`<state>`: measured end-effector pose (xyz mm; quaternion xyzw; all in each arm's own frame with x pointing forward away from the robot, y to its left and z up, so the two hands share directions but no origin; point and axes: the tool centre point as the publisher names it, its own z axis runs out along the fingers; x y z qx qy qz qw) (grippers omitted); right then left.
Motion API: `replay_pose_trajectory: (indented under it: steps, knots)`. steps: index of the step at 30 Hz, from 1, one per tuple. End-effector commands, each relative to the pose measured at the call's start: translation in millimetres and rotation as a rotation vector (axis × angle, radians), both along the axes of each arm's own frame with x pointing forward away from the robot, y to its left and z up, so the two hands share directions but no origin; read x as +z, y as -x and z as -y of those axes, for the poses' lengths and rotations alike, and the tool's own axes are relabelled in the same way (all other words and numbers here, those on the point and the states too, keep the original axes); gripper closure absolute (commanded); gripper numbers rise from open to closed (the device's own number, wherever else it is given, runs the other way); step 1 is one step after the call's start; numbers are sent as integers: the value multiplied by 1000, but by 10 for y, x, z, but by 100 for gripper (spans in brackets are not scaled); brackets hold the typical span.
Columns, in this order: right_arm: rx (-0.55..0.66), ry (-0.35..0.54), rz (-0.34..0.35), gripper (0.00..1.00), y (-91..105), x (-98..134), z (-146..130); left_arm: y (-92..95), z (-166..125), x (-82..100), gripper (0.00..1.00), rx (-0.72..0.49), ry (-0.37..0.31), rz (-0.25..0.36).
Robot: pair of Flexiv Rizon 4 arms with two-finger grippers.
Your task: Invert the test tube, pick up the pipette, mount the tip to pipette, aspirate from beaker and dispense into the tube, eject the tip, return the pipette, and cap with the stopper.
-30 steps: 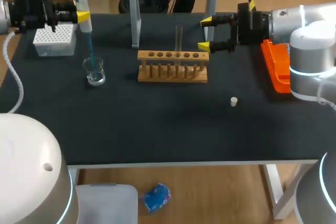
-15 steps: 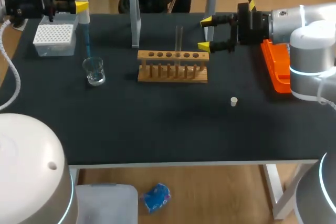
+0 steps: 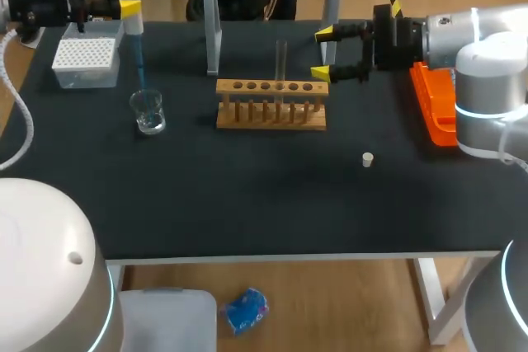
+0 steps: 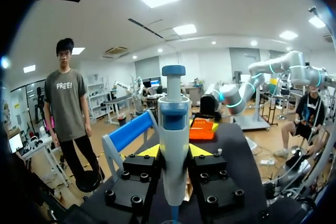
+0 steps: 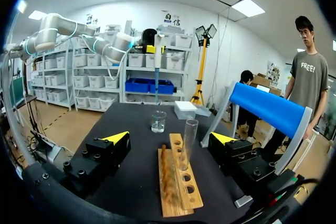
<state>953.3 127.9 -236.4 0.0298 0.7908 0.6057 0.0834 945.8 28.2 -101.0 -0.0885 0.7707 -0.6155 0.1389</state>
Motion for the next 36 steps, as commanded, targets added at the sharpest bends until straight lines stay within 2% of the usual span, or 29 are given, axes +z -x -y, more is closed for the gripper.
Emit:
replay_pose_trajectory:
  steps: [1, 9, 13, 15, 22, 36]
  knots:
    - [0, -1, 1, 0, 1, -8, 0, -26, 117, 217, 100, -28, -23, -3]
    - [0, -1, 1, 0, 1, -8, 0, -174, 612, 794, 100, -76, -33, -22]
    - [0, -1, 1, 0, 1, -8, 0, -267, 866, 1117, 100, -114, -20, 1]
    - [0, -1, 1, 0, 1, -8, 0, -319, 1026, 1280, 100, -127, -35, 7]
    - [0, -1, 1, 0, 1, -8, 0, -378, 1517, 1641, 100, -189, -20, 21]
    - [0, -1, 1, 0, 1, -8, 0, -377, 1552, 1664, 100, -189, -29, 20]
